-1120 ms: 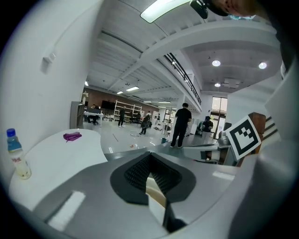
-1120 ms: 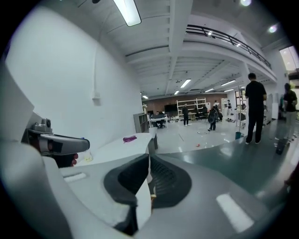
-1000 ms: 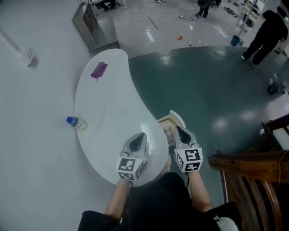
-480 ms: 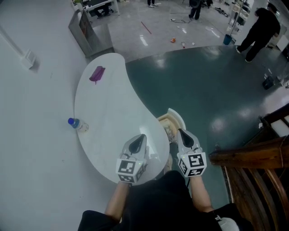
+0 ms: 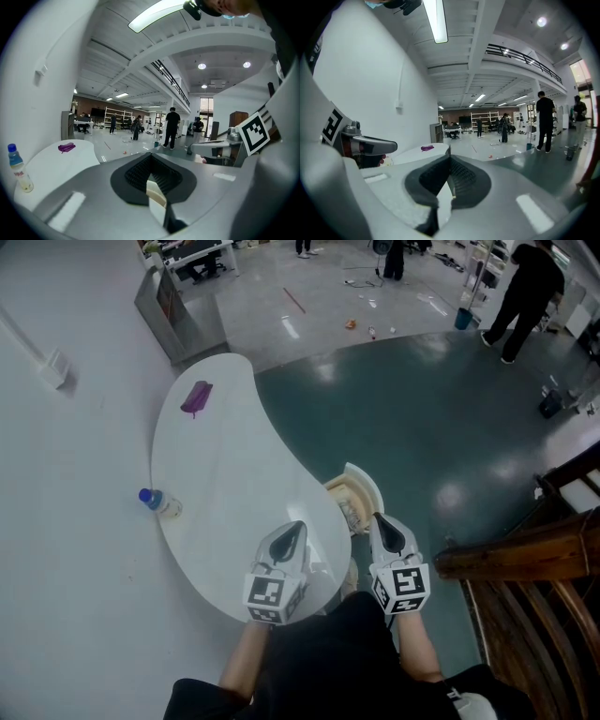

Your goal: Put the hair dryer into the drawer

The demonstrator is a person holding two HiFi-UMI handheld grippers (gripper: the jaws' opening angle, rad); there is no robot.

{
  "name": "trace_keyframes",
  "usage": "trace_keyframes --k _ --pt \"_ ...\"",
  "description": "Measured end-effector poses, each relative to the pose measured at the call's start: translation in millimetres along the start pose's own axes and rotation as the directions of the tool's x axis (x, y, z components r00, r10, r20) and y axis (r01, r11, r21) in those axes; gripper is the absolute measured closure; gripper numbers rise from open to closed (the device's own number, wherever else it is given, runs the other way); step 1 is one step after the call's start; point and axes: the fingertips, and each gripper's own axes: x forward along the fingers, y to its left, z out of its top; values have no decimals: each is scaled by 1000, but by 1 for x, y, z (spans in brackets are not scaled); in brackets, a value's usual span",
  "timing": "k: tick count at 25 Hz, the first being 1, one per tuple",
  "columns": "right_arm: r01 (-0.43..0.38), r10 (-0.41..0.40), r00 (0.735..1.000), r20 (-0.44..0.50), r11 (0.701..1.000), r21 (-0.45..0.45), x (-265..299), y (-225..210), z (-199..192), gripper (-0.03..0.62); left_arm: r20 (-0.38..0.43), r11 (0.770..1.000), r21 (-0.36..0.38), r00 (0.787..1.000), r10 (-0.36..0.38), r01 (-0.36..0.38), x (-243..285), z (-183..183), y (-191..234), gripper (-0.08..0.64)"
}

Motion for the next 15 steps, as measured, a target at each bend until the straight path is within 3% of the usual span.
trace_keyframes --k 15 --pt "-33 33 999 -27 999 13 8 3 -7 589 -1 1000 -7 1000 15 -15 2 1 5 552"
